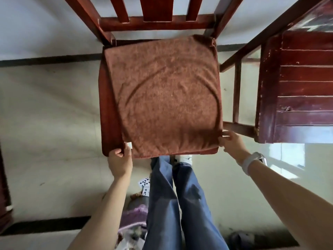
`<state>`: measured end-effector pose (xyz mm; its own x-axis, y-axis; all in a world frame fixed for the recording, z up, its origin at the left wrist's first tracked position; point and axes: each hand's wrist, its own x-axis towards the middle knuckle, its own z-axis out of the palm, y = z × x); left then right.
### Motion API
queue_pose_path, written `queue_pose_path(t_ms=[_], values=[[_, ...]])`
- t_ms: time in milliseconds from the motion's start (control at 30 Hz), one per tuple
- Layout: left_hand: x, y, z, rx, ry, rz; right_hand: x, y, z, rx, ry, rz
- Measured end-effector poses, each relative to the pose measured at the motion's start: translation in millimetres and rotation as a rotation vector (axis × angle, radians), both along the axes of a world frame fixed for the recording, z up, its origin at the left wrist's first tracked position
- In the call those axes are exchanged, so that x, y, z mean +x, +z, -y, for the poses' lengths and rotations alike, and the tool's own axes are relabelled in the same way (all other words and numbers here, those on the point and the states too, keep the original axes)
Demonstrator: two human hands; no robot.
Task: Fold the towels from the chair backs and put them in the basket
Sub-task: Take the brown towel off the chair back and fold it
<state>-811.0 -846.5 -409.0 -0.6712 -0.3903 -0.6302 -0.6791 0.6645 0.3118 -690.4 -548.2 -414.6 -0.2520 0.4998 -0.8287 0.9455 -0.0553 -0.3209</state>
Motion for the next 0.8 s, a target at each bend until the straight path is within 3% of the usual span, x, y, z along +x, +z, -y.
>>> queue_pose_path(t_ms=[233, 300, 467, 533, 700, 800], values=[[7.2, -2.8, -8.9, -0.003, -0.063, 0.006, 3.7, -5.1, -0.3, 0.135, 0.101, 0.025], [2.8, 6.7, -12.3, 0.121, -0.009, -0.031, 0.3, 1.2, -3.3, 0.176, 0.127, -0.013], [-24.7, 40.9, -9.7, 0.632, 0.376, -0.114, -22.1, 39.2, -15.5, 0.288, -0.077, -0.490], [-27.5, 44.1, -8.4, 0.661, 0.444, -0.090, -26.3, 45.2, -18.9, 0.298, -0.117, -0.571], [-2.0, 18.3, -8.8, 0.389, 0.448, 0.175, -10.4, 11.2, -16.2, 0.197, -0.070, -0.171], [7.3, 8.8, -5.2, 0.395, 0.482, 0.228, 2.1, -4.7, -14.5, 0.076, -0.128, -0.029]])
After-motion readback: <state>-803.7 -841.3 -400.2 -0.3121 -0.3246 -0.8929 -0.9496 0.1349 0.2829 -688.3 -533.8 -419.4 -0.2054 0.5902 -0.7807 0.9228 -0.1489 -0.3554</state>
